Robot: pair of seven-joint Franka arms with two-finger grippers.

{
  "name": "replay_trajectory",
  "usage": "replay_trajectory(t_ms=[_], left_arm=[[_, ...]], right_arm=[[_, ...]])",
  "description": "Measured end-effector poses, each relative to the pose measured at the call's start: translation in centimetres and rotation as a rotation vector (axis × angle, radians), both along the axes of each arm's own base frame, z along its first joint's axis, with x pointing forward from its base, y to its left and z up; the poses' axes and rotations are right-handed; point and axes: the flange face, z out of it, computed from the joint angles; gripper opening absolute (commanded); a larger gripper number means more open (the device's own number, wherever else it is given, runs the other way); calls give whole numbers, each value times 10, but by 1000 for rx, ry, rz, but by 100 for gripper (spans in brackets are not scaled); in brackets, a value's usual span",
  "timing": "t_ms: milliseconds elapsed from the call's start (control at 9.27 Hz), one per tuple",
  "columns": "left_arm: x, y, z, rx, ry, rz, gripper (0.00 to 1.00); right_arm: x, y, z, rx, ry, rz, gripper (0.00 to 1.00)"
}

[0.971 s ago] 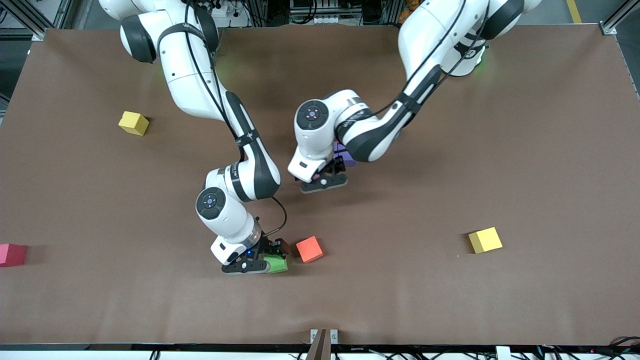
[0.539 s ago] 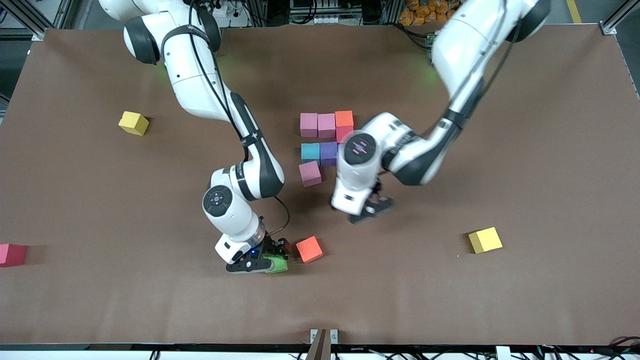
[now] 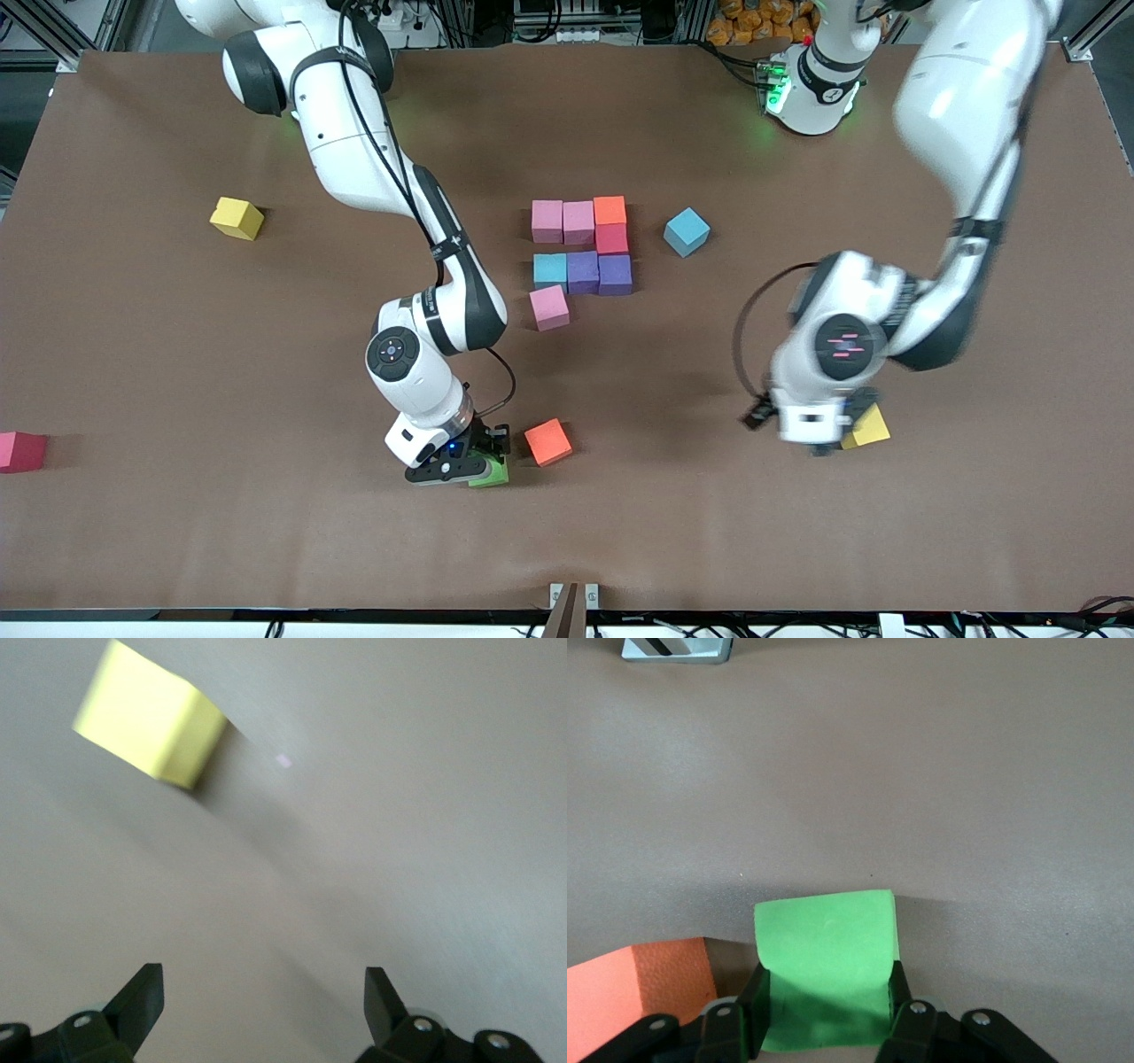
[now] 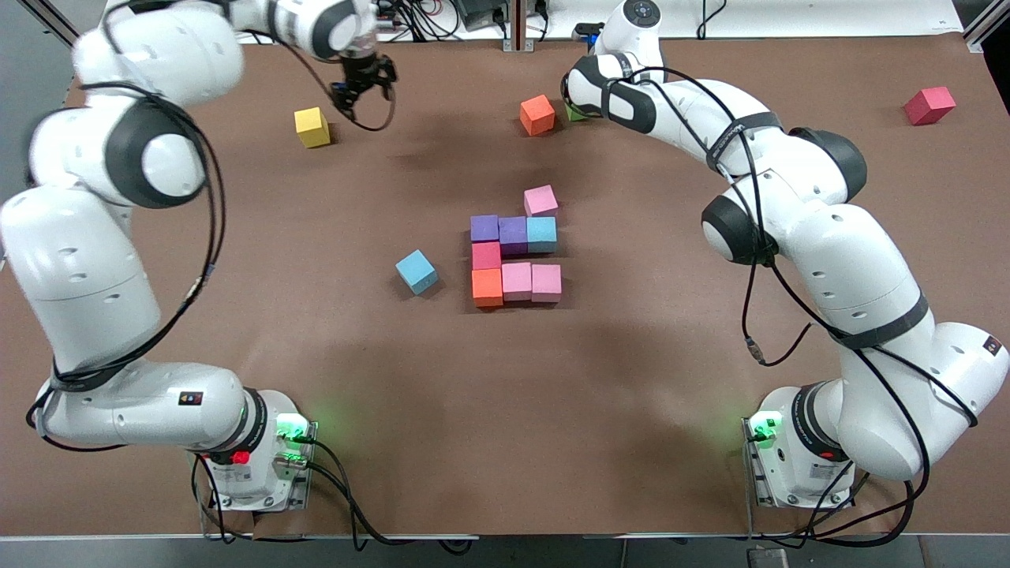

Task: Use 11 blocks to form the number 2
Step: 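Open the left gripper and reach it to the yellow cube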

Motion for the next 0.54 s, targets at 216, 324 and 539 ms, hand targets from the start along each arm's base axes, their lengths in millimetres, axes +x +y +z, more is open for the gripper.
replay_trajectory(t_ms=[216, 324, 539], left_arm=[[-16, 63, -1, -1, -32, -42, 100], [-22, 92, -7, 1, -27, -67, 100], [-22, 150, -10, -1, -22, -108, 100]], right_arm=[[-1, 1, 3, -14, 40, 16, 0], [-4, 5, 9, -18, 87, 31, 0], [-16, 25, 43, -9, 141, 74, 0]])
